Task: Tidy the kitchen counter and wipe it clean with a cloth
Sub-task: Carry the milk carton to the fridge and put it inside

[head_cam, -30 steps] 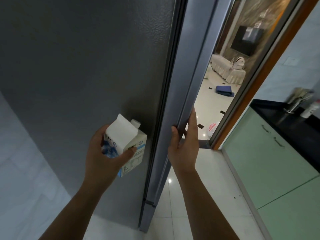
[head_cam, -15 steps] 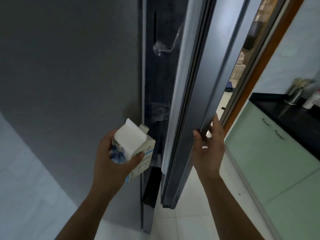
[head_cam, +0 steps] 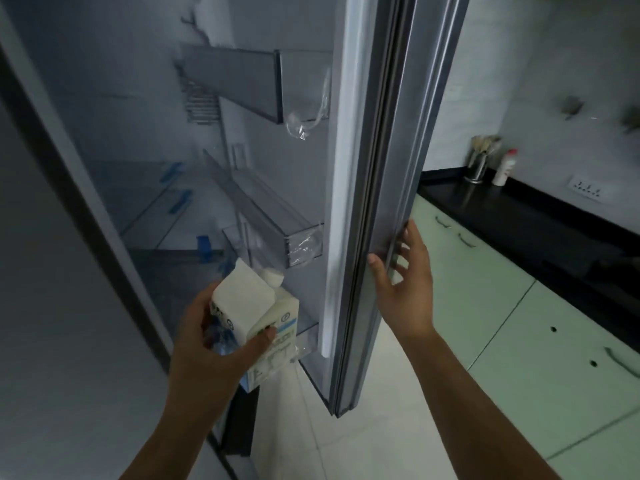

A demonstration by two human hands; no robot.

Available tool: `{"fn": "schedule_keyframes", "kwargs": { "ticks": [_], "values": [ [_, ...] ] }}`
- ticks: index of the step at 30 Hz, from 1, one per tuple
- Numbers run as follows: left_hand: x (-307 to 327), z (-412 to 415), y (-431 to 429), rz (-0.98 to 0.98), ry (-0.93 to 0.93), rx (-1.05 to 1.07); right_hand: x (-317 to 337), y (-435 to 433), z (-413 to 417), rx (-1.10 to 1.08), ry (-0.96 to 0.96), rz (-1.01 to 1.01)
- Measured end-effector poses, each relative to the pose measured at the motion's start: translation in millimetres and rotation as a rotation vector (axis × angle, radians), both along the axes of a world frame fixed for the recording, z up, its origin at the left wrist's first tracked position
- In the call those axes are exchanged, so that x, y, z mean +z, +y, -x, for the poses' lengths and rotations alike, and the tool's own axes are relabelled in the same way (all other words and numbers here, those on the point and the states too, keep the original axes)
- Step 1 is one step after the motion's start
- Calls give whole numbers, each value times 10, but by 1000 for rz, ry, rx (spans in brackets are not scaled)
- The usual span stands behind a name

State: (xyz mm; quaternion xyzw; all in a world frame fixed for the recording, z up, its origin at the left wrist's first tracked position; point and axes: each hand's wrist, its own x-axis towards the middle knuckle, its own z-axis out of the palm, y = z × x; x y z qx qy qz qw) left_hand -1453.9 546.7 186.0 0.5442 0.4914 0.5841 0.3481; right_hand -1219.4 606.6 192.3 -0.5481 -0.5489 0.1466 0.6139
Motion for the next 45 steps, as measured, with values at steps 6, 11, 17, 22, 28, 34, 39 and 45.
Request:
{"fn": "schedule_keyframes", "kwargs": {
  "ticks": [6,11,17,22,28,34,39,45],
  "values": [
    [17,-421,262,42,-6,-60,71,189,-488,-29,-98,34],
    [54,-666,489,21,-33,-17,215,194,-622,-20,-245,-140],
    [100,-835,702,-28,-17,88,281,477,-448,305,-448,-179],
    [123,-901,829,-42,40,157,244,910,-450,288,-510,-267],
    [91,-1051,935,-18,30,178,191,1166,-707,258,-466,-331],
    [133,-1297,1150,-35,40,119,191,1500,-1208,280,-449,-288],
    [143,-1477,1472,-12,62,60,247,1856,-1569,206,-466,-207],
    [140,-1763,2071,-25,30,61,250,2284,-1754,113,-473,-196]
  ]
}}
